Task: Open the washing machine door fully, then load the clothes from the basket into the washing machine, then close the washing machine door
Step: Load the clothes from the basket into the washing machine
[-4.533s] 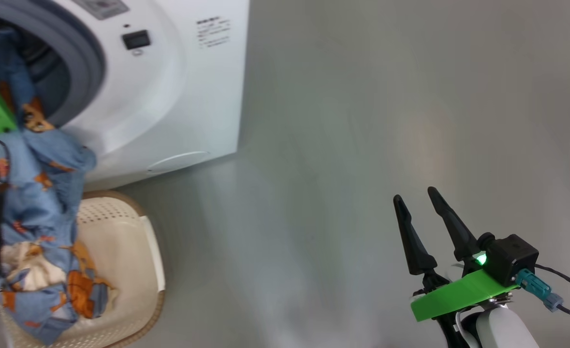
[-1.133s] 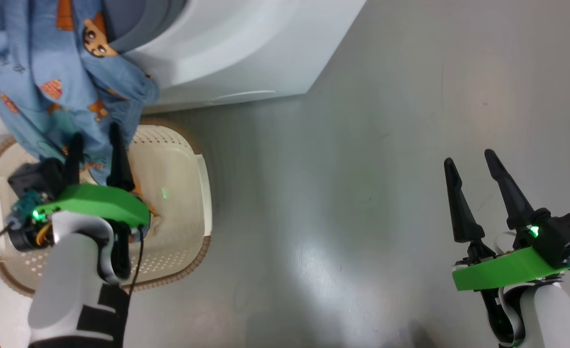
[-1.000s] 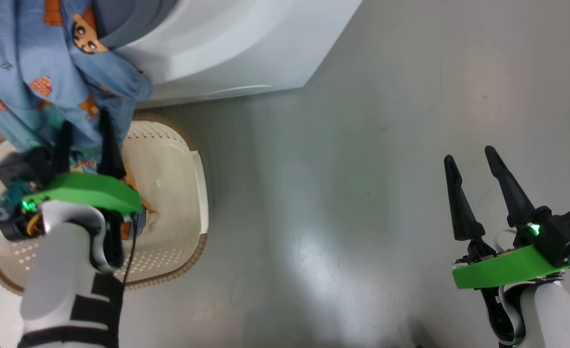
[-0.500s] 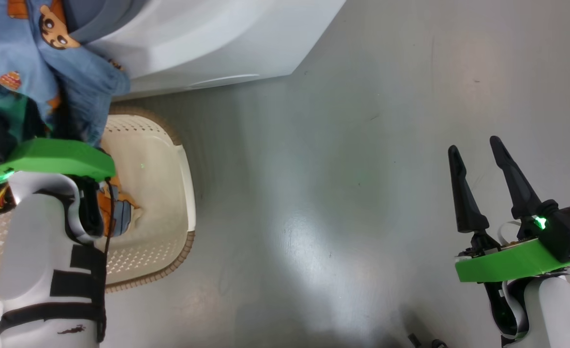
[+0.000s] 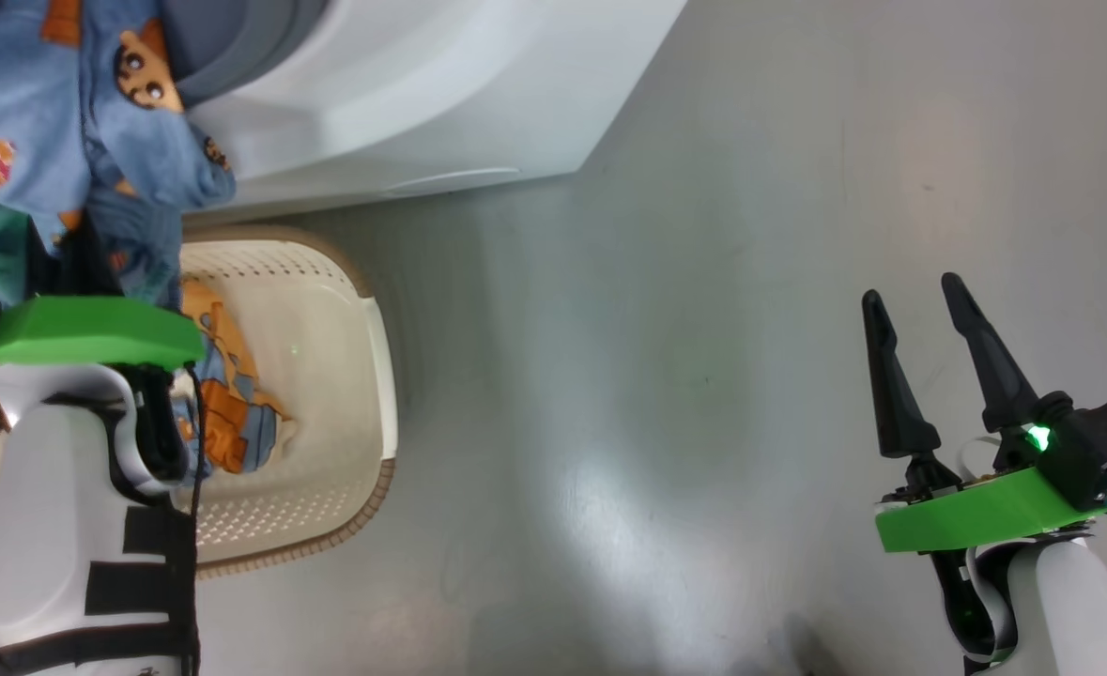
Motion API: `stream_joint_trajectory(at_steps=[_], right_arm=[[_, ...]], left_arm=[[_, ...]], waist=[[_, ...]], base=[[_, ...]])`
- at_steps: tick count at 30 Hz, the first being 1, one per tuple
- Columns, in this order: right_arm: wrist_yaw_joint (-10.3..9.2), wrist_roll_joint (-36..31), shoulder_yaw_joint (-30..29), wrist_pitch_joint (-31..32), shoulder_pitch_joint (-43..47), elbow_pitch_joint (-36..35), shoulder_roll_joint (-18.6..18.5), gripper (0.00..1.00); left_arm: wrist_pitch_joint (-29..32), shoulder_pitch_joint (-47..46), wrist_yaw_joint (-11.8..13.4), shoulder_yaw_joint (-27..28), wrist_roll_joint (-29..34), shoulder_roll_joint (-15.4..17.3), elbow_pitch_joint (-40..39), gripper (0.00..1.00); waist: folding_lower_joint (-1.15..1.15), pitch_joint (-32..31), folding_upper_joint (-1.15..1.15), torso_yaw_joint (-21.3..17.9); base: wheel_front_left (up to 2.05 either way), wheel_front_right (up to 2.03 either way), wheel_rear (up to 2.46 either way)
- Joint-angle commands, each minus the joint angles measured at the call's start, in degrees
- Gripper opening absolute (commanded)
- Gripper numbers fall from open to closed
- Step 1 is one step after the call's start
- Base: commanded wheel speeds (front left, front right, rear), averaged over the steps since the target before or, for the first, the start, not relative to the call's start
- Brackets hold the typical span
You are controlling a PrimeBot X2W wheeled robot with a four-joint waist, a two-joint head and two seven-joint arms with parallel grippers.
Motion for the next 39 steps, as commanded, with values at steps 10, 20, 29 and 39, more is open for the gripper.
stream_joint_trajectory(at_steps=[10,20,29,39], right_arm=[[0.09,1.49,2.74,-0.27,1.46,0.15,0.96,1.00],[0.09,2.96,5.05,-0.27,2.87,1.84,1.94,1.00],[0.09,3.48,6.17,-0.27,4.19,2.26,2.20,1.00],[0.09,3.76,7.23,-0.27,5.32,1.52,1.88,1.00]], left_arm=[[-0.37,-1.00,0.76,-2.01,2.99,1.97,-10.03,0.00],[-0.37,-17.55,1.03,-1.18,7.10,9.06,2.79,0.00],[-0.37,-29.51,1.26,-0.78,9.80,16.79,16.16,0.00],[-0.37,-36.04,1.29,-0.28,11.67,19.81,15.92,0.00]], waist=[[0.00,-2.88,0.00,-0.15],[0.00,-3.77,0.00,-6.16],[0.00,-2.70,0.00,-10.74],[0.00,0.24,0.00,-11.83]], base=[[0.00,0.00,0.00],[0.00,0.00,0.00],[0.00,0.00,0.00],[0.00,0.00,0.00]])
